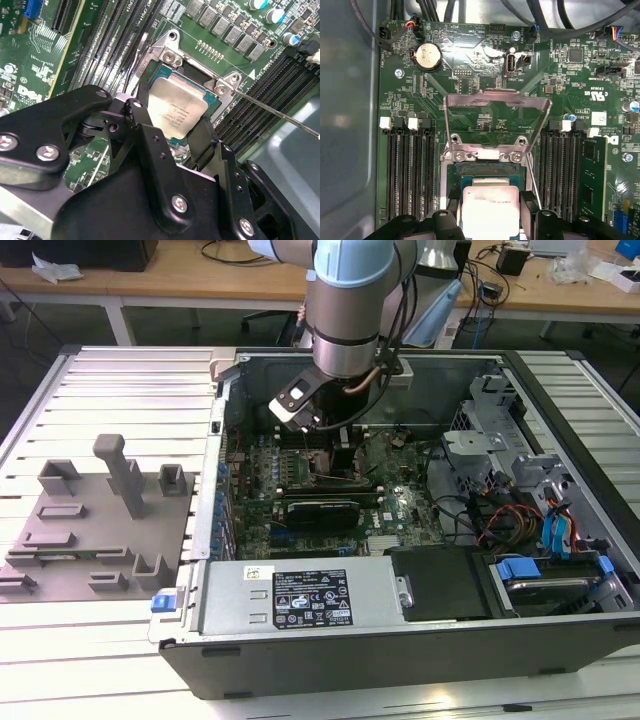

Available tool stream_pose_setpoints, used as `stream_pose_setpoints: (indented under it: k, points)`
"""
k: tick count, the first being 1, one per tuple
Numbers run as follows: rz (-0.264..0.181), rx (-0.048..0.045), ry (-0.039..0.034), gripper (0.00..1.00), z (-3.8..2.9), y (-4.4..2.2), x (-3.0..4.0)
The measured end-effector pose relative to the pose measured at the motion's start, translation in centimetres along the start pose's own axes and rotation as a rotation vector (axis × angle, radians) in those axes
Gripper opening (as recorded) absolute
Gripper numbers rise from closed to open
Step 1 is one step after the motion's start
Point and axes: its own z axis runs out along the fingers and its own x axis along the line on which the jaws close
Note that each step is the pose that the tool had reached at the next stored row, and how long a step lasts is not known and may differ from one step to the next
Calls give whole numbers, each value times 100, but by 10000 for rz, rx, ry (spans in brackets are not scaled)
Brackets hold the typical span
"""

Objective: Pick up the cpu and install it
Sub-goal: 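Place the cpu into insertion slot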

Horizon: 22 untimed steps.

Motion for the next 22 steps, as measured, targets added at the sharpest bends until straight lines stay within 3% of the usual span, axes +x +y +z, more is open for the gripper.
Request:
stream_pose_setpoints:
  k: [1, 4, 5, 6, 8, 9, 10, 12, 14, 22]
  points:
    - [-4, 0, -15, 55, 7, 1, 5]
    - [-40, 2, -156, 55, 18, 5, 14]
    - [-46, -37, -225, 55, 21, 4, 18]
    - [-43, -90, -233, 55, 22, 2, 18]
    - [-35, -240, -237, 55, 26, -8, 20]
    - [-25, -416, -242, 55, 30, -21, 20]
    - [-20, -517, -244, 55, 34, -33, 21]
    - [-14, -633, -250, 55, 44, -51, 22]
    - [-13, -672, -257, 55, 54, -64, 23]
    - [157, -666, -258, 55, 73, -65, 33]
